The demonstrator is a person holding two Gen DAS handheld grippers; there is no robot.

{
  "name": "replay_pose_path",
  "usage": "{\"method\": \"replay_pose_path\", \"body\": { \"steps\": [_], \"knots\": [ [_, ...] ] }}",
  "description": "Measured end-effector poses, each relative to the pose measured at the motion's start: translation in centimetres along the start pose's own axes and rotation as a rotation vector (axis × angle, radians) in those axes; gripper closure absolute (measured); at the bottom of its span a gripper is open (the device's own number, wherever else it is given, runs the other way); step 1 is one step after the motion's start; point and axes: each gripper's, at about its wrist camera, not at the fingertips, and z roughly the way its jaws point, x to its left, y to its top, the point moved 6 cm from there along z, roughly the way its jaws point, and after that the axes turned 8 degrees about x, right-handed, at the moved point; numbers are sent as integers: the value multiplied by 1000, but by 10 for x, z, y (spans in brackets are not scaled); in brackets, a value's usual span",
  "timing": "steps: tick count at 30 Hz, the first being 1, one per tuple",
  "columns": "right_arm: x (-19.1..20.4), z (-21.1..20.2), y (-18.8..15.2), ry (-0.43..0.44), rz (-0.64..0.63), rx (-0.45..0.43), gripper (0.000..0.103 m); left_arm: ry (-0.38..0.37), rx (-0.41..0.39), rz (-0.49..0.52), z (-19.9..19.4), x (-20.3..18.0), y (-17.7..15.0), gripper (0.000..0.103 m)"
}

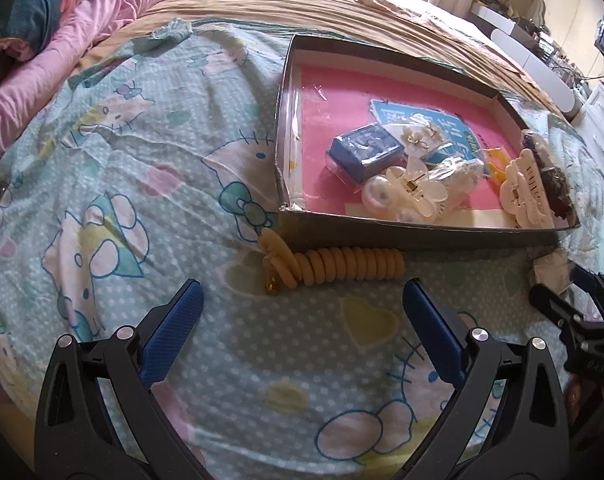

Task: Organize jewelry
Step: 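Grasp the clear plastic sleeve with the right tool while the left tool grasps the orange coiled hair tie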

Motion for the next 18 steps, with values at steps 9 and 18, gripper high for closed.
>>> {"method": "replay_pose_path", "body": {
  "steps": [9,18],
  "knots": [
    [11,12,1,-59,-55,25,4,30,-14,11,6,-6,6,10],
    [15,13,3,-50,-80,7,16,46,-23,25,12,-13,11,10]
  ]
}}
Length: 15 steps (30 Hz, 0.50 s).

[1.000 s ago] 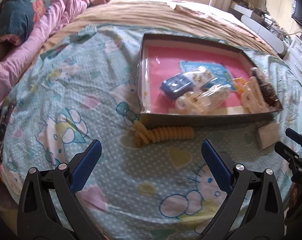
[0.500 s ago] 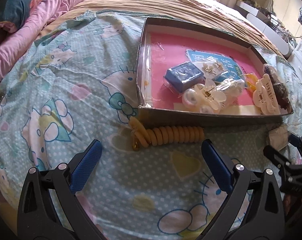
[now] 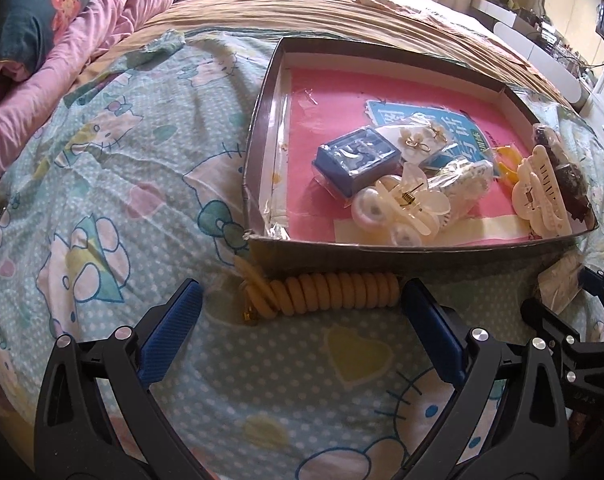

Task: Organize jewelry
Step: 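Grasp the clear plastic sleeve with the right tool while the left tool grasps the orange coiled hair tie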

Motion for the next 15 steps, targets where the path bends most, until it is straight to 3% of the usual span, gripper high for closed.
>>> {"method": "replay_pose_path", "body": {
  "steps": [2,3,6,15],
  "knots": [
    [0,-1,-1,10,0,-6,17,-15,-4,-3,0,-1,1,11],
    [0,-1,-1,16,-1,-7,17,-36,-3,-6,0,-2,2,21],
    [1,-3,-1,28,-5,-10,17,-47,1,7,0,-6,0,34],
    [6,-10,-5,74,-16,-15,18,-86,4,25,-8,-13,-9,37]
  ]
}}
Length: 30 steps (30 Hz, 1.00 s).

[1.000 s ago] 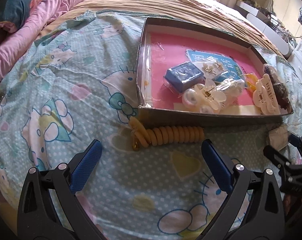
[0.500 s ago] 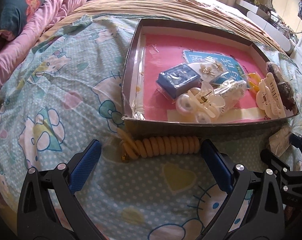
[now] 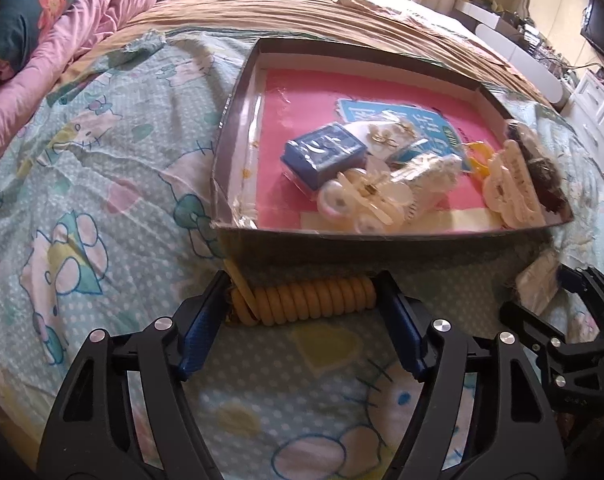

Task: Organize jewelry
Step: 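Grasp the clear plastic sleeve with the right tool while the left tool grasps the orange coiled hair tie, then carry the orange coil and plastic sleeve over the tray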

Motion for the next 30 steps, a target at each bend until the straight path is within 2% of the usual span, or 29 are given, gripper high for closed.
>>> {"method": "replay_pose_path", "body": {
  "steps": [5,14,24,30],
  "knots": [
    [2,-10,-5,36,-7,-1,18,-47,-1,-1,-14,-4,-8,37],
    [1,-42,-8,76,-1,-42,18,-45,-102,5,-51,-5,1,37],
    [0,-74,14,54,-20,-133,18,-30,-196,-35,-80,12,20,37],
    [-7,-82,37,19,-26,-185,18,-30,-216,-40,-82,13,33,37]
  ]
}}
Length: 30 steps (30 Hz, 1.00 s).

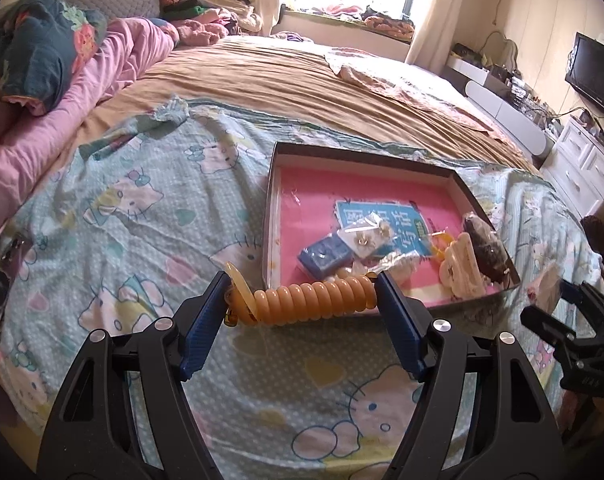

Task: Organize jewelry
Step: 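Carry the orange coil and plastic sleeve over the tray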

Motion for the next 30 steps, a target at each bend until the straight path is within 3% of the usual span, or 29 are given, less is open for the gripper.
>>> {"method": "replay_pose_path", "body": {
  "steps": [14,30],
  "knots": [
    [-14,4,37,-51,-6,-63,18,-29,41,4,29,-13,32,37],
    [-19,29,42,-75,-1,-45,18,-15,65,27,53,-14,36,37]
  ]
}}
